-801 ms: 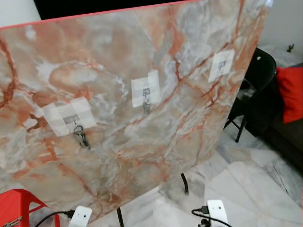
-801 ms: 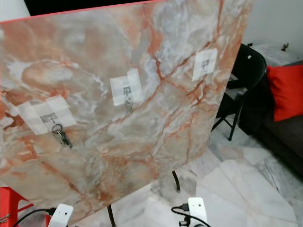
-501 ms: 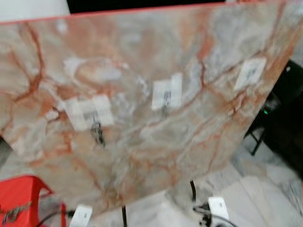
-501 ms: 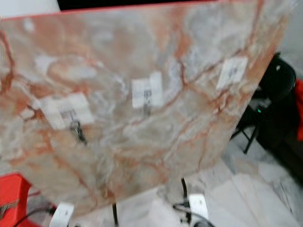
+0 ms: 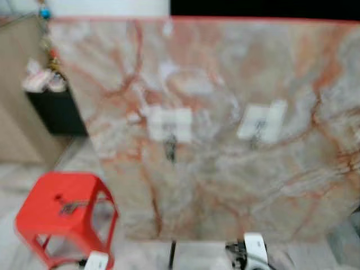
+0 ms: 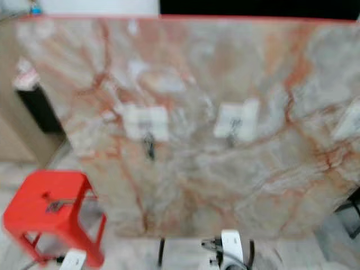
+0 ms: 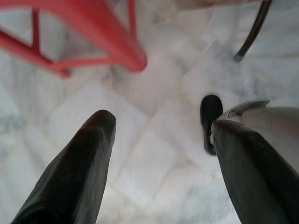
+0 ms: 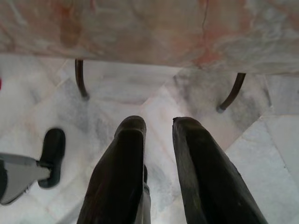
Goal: Hang keys on a hook
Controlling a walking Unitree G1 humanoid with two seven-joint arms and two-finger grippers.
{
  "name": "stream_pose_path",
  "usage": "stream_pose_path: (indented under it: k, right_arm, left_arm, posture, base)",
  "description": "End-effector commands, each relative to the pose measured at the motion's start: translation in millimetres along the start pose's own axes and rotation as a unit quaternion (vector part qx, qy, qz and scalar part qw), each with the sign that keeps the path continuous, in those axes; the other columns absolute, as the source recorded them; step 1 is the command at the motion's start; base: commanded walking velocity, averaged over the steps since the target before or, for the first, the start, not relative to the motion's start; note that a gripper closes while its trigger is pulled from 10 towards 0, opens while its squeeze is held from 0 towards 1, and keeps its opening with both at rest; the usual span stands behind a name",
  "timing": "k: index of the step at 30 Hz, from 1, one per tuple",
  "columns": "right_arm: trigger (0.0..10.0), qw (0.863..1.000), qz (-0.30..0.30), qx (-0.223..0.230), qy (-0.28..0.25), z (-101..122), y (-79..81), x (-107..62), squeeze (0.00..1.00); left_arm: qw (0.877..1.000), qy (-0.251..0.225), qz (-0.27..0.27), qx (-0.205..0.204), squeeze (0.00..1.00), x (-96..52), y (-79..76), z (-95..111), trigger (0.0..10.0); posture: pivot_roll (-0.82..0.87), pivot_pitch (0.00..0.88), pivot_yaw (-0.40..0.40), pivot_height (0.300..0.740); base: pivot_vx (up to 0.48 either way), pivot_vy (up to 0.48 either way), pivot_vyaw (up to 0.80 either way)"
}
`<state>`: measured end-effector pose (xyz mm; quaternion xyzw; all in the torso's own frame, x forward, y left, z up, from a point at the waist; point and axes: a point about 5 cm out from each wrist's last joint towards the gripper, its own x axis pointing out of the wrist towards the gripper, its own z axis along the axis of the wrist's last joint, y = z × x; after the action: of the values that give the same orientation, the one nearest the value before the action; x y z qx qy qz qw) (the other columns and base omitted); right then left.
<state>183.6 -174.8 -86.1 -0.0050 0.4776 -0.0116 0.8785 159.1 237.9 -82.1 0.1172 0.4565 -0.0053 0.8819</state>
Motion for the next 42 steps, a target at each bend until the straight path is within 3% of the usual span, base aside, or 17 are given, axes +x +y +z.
stream_pose_path:
  k: [1,13,21,26,30,42]
  right_arm:
    - [10.0,1.000,-0.007,0.012,0.012,-6,-4.4,-0.9,0.00]
    - [10.0,0.999,-0.009,0.037,0.009,-3,-1.3,-0.2,0.00]
    - [10.0,0.999,-0.013,0.044,0.008,-4,-1.8,-0.3,0.00]
    - [10.0,1.000,-0.013,0.012,0.005,-2,-3.3,-0.3,0.00]
    - [10.0,1.000,-0.012,0.023,0.006,-3,-2.9,-0.4,0.00]
    - [10.0,0.999,-0.012,0.042,0.008,-5,-1.5,-0.6,0.00]
  left_arm:
    - [1.000,0.004,0.001,-0.003,0.00,-0.9,-1.1,-4,10.0]
    - [1.000,0.017,-0.001,0.007,0.00,-1.8,-0.5,-9,10.0]
    - [1.000,0.015,0.002,0.004,0.00,-1.5,-2.4,-8,10.0]
    - [1.000,0.023,0.002,0.005,0.00,-1.9,-3.4,-11,10.0]
    - [1.000,0.025,0.004,0.004,0.00,-2.1,-3.2,-12,10.0]
    - [1.000,0.029,0.003,0.004,0.00,-3.1,-2.4,-15,10.0]
  posture:
    - [0.00,0.000,-0.043,0.740]
    - [0.05,0.000,-0.043,0.740]
    - [0.05,0.000,-0.047,0.740]
    - [0.05,0.000,-0.048,0.740]
    - [0.05,0.000,-0.048,0.740]
    - [0.05,0.000,-0.032,0.740]
  base:
    - [0.000,0.000,0.00]
    - [0.000,0.000,0.00]
    - [0.000,0.348,0.00]
    - [0.000,0.346,0.32]
    - [0.000,0.344,0.74]
    - [0.000,0.345,0.00]
